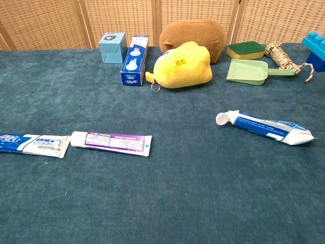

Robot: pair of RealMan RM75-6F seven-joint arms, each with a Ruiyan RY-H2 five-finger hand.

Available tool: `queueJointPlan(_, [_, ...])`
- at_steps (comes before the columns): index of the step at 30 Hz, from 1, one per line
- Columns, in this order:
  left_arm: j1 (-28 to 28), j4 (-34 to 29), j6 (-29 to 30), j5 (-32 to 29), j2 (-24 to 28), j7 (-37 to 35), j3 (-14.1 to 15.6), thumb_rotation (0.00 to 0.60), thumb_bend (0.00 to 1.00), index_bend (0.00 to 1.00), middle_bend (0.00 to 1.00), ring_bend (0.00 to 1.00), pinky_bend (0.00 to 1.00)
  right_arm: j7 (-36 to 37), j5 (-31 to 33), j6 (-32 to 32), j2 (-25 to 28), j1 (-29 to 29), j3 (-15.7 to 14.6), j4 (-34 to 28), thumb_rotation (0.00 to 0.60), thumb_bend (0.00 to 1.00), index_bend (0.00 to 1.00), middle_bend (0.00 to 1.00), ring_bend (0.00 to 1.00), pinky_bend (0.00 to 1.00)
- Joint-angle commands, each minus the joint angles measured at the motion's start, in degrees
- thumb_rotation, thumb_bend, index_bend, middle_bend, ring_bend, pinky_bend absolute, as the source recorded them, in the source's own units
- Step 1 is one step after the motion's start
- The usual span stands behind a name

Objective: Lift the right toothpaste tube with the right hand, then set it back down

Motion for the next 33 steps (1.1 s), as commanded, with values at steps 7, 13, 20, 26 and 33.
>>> queueJointPlan(7, [2.88, 1.84, -0.03, -2.35, -1.21, 2.07, 0.16, 0.6, 0.32, 0.28, 0.09, 0.0, 0.06, -35.7, -1.69, 14.94, -2.09, -8.45, -1.11, -0.59, 0.6, 0.27, 0.3, 0.19, 0.08, 0.19])
queueJointPlan(13, [4.47, 3.0, 0.48, -2.33, -1.75, 0.58, 0.0, 0.6, 0.32, 0.27, 0.09, 0.0, 0.06, -45.08, -2.45, 17.69, -1.01, -11.26, -1.89, -4.39, 0.6, 0.27, 0.31, 0.22, 0.09, 0.19])
queueJointPlan(20, [5.03, 2.77, -0.09, -1.44, -1.95, 0.45, -0.22, 0.6, 0.32, 0.25, 0.09, 0.0, 0.06, -46.4, -3.3, 17.68, 0.12, -12.86, -2.03, -7.12, 0.6, 0.26, 0.31, 0.22, 0.09, 0.19])
queueJointPlan(26, [5.18, 1.43, 0.19, -0.18, -1.35, 1.65, -0.66, 0.6, 0.32, 0.23, 0.08, 0.0, 0.05, -43.77, -3.67, 17.03, 0.21, -13.77, -1.77, -7.25, 0.6, 0.26, 0.31, 0.22, 0.09, 0.19])
queueJointPlan(33, [5.42, 0.91, -0.03, 0.19, -1.16, 2.16, -1.2, 0.6, 0.32, 0.22, 0.08, 0.0, 0.05, -41.65, -4.3, 16.51, -0.11, -14.47, -1.27, -6.71, 0.6, 0.26, 0.31, 0.22, 0.09, 0.19])
